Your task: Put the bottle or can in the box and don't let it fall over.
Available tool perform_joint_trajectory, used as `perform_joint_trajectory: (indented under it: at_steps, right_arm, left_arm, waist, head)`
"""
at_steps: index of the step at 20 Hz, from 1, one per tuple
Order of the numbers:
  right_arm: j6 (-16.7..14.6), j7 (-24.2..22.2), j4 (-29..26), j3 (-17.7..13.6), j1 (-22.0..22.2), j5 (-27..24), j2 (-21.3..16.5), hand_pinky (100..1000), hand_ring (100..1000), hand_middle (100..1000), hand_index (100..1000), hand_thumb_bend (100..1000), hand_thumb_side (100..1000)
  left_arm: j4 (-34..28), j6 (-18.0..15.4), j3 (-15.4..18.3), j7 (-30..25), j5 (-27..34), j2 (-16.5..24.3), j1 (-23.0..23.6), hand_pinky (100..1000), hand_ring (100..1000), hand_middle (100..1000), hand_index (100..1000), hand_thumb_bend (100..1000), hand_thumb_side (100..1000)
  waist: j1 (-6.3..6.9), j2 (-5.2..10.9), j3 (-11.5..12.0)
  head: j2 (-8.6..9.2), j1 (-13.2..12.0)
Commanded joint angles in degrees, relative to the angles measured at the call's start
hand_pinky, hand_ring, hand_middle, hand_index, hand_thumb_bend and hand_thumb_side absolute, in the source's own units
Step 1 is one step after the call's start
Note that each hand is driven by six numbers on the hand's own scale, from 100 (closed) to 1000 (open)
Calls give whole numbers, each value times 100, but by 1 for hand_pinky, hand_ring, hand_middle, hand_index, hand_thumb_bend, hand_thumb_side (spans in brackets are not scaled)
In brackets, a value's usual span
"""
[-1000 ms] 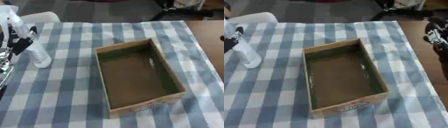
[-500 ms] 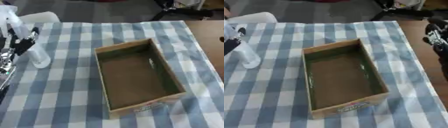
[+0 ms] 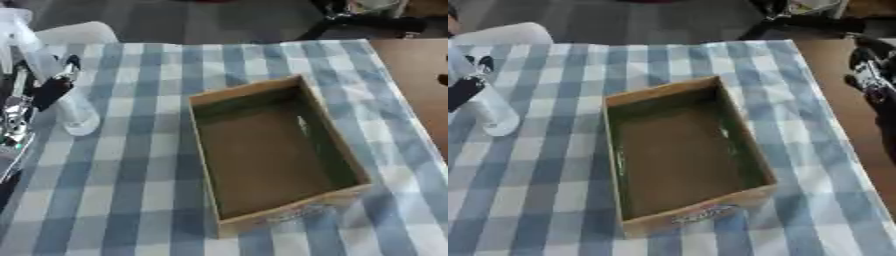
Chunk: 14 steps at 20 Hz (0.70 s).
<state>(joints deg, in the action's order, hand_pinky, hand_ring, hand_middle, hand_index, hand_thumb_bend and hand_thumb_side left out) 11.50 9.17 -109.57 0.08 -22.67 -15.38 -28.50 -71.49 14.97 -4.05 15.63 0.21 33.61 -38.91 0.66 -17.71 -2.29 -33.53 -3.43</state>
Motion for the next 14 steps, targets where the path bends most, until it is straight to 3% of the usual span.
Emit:
perform_joint_trajectory:
  at_steps: [1, 5, 11, 14]
  right_arm:
    - [8, 0, -38, -23, -83, -39, -78, 925, 1000, 1000, 884, 100, 557]
    - [13, 0, -37, -21, -90, -47, -73, 925, 1000, 1000, 884, 100, 556]
    - [10, 2, -40, -22, -102, -63, -71, 925, 1000, 1000, 884, 100, 556]
    - [11, 1, -41, -25, -105, -66, -70, 925, 1000, 1000, 885, 100, 555]
  left_arm:
    - [-26, -22, 28, -8, 136, 112, -97, 527, 739, 722, 767, 274, 494]
    - [32, -12, 21, -36, 247, 96, -87, 533, 730, 700, 737, 237, 452]
    - [172, 97, 39, 34, 451, 80, -77, 529, 702, 651, 657, 100, 301]
    - [220, 155, 30, 67, 574, 71, -65, 521, 673, 614, 617, 100, 202]
  waist:
    - [-2, 81, 4]
    - [-10, 81, 8]
    - [-8, 84, 19]
    - [-11, 86, 19]
  head:
    - [79, -11]
    - [72, -8]
    - [71, -6]
    - [69, -3]
